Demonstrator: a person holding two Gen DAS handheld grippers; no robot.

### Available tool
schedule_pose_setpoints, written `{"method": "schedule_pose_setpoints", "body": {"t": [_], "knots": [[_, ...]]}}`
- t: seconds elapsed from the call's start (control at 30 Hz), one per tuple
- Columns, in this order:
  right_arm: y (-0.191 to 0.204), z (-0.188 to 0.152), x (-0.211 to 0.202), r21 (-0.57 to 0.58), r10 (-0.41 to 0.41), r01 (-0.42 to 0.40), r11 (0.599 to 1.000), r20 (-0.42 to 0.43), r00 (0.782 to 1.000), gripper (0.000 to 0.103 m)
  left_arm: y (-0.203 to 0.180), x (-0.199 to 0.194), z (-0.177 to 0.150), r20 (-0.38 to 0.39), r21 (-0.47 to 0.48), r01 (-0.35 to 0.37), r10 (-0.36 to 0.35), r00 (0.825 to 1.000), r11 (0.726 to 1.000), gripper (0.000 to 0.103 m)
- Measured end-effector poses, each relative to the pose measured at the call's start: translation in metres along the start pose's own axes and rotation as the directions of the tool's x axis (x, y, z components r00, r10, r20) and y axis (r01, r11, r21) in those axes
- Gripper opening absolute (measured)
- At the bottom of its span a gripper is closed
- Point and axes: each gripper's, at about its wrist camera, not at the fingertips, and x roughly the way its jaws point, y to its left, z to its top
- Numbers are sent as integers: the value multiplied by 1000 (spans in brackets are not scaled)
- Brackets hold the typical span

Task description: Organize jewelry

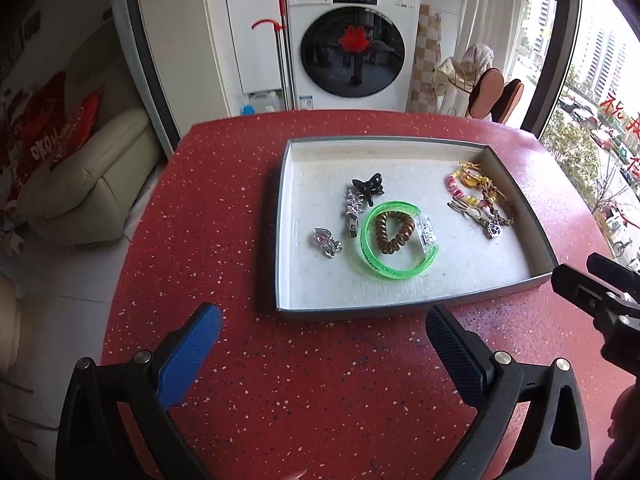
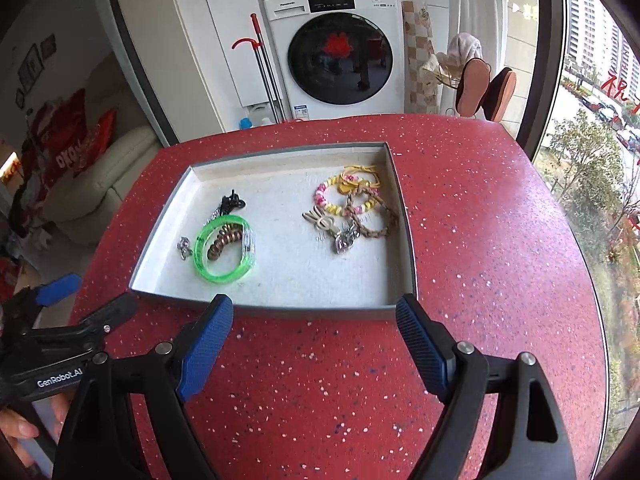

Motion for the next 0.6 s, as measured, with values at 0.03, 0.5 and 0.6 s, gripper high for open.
{"method": "schedule_pose_setpoints", "body": {"t": [0.03, 0.5, 0.6], "knots": [[0, -3, -2, 6, -1, 1, 1000, 14, 1000, 86, 0, -2, -2, 4, 5, -5, 5, 1000, 1000, 103], [5, -31, 3, -14, -62, 63, 998, 52, 997, 86, 0, 2, -27, -24, -22, -8, 8, 1000, 1000, 103], [4, -35, 3, -16, -66, 67, 998, 59, 996, 86, 1, 5, -30, -35, -33, -7, 6, 999, 999, 103]]}}
